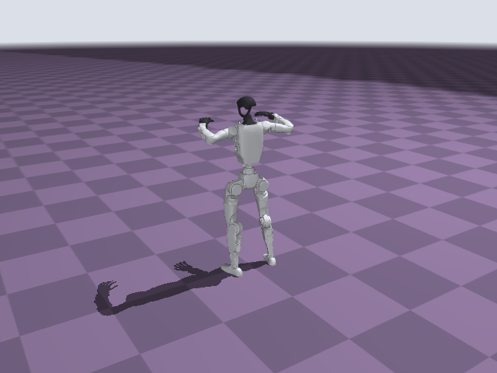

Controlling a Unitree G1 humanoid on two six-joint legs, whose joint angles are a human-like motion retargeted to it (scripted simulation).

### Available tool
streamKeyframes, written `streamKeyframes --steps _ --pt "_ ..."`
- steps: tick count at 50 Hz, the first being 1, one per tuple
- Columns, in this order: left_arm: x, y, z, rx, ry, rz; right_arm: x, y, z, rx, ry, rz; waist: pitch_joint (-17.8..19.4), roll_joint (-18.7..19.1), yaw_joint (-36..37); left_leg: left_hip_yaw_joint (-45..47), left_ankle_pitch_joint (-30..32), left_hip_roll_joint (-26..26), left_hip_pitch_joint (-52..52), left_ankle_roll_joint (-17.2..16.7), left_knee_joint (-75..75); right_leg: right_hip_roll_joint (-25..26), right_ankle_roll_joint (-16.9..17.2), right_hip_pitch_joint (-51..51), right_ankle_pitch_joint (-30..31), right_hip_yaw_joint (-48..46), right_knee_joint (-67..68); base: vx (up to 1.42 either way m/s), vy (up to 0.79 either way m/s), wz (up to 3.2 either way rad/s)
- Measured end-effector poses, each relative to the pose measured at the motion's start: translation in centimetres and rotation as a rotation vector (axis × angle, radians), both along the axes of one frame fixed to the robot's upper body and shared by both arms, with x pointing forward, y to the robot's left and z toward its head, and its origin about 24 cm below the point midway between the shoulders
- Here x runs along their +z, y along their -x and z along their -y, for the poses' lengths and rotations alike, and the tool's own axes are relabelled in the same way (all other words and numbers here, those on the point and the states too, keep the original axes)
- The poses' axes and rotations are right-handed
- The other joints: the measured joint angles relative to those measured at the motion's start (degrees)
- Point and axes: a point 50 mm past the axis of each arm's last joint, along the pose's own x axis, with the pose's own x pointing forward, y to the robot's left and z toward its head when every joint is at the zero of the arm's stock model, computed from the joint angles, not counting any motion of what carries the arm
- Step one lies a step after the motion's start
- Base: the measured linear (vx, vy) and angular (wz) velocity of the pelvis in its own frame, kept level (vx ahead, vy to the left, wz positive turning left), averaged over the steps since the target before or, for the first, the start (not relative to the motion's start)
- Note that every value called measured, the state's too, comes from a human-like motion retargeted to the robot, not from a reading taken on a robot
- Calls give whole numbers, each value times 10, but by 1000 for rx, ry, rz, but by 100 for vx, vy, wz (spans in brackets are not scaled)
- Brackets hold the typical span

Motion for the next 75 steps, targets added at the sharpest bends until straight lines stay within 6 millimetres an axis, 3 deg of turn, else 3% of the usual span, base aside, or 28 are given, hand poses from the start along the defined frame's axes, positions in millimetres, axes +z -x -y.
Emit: streamKeyframes --steps 5,10,14,17,22,27,33,38,40,43,45,48,52,56,61,65,70,73,75 --pt "-1 -1 -4 43 -50 -6 -1 0 2 -10 -2 -8 2 1 1 0 0 0 -1 0 0 0 0 -1 0 0 1 0 0 0" --pt "1 -1 -21 149 -49 -10 -8 0 9 -38 -44 -37 4 1 3 0 1 0 -3 1 1 0 0 -3 1 0 1 0 0 0" --pt "-8 0 -46 232 98 -24 -24 -1 15 -52 -122 -58 7 0 7 2 2 1 -3 2 0 2 0 -5 1 2 0 0 0 0" --pt "-28 -2 -66 281 272 -67 -45 -4 18 -61 -180 -89 10 -1 11 3 3 2 -3 2 -1 3 0 -6 1 3 0 0 0 0" --pt "-89 -7 -87 348 515 -253 -93 -11 19 -72 -215 -215 13 1 17 2 3 3 -3 3 -2 5 0 -6 0 1 0 0 0 0" --pt "-169 -11 -81 409 677 -470 -156 -19 18 -134 -284 -312 20 2 16 -4 2 2 -3 3 -2 2 0 -2 -4 -6 3 0 1 4" --pt "-277 -12 -44 531 809 -746 -266 -26 2 -274 -562 -607 33 -1 8 -16 0 -11 5 9 -3 -13 0 11 -12 -14 8 0 3 13" --pt "-358 -10 -6 639 675 -1019 -351 -24 -29 -347 -535 -915 34 -1 2 -21 -2 -14 9 10 -3 -16 -5 17 -16 -18 10 0 0 0" --pt "-378 -9 8 647 581 -1127 -374 -20 -41 -345 -475 -1052 34 -1 0 -22 -2 -14 9 10 -2 -16 -7 19 -17 -19 10 0 0 0" --pt "-387 -14 22 601 476 -1200 -393 -14 -51 -334 -408 -1190 30 -1 -1 -24 -2 -14 9 9 -2 -16 -9 20 -17 -20 9 0 0 0" --pt "-378 -28 29 534 438 -1164 -397 -15 -52 -340 -400 -1214 29 0 -1 -26 -2 -14 7 10 -1 -16 -11 20 -17 -22 9 0 0 0" --pt "-337 -60 37 382 445 -997 -393 -18 -48 -380 -460 -1167 27 2 1 -28 0 -14 5 10 -1 -16 -12 20 -15 -25 7 0 0 0" --pt "-244 -100 57 126 495 -666 -384 -19 -37 -466 -616 -1063 25 6 8 -33 2 -14 1 8 -1 -16 -12 21 -13 -31 5 0 0 0" --pt "-137 -114 94 -167 523 -321 -384 -13 -25 -567 -704 -1027 22 9 15 -41 3 -13 -3 6 -2 -16 -13 23 -11 -40 3 0 0 10" --pt "-25 -93 156 -537 490 43 -400 6 -15 -706 -708 -1106 18 10 18 -60 6 -14 -8 3 -4 -16 -17 30 -10 -59 1 -1 1 33" --pt "38 -59 209 -791 394 255 -414 26 -14 -784 -701 -1224 18 8 15 -80 11 -16 -10 0 -9 -17 -20 41 -10 -80 -2 0 1 46" --pt "81 -17 260 -992 245 434 -424 46 -18 -797 -695 -1357 16 4 2 -102 18 -19 -13 -3 -18 -18 -24 50 -11 -104 -4 1 1 41" --pt "92 0 270 -1037 166 513 -425 51 -19 -786 -695 -1396 14 2 -5 -106 21 -19 -14 -4 -22 -18 -25 51 -12 -110 -5 0 0 8" --pt "96 7 266 -1034 125 561 -425 53 -18 -784 -701 -1399 13 2 -8 -104 21 -19 -14 -4 -23 -17 -25 49 -11 -108 -5 0 0 0"
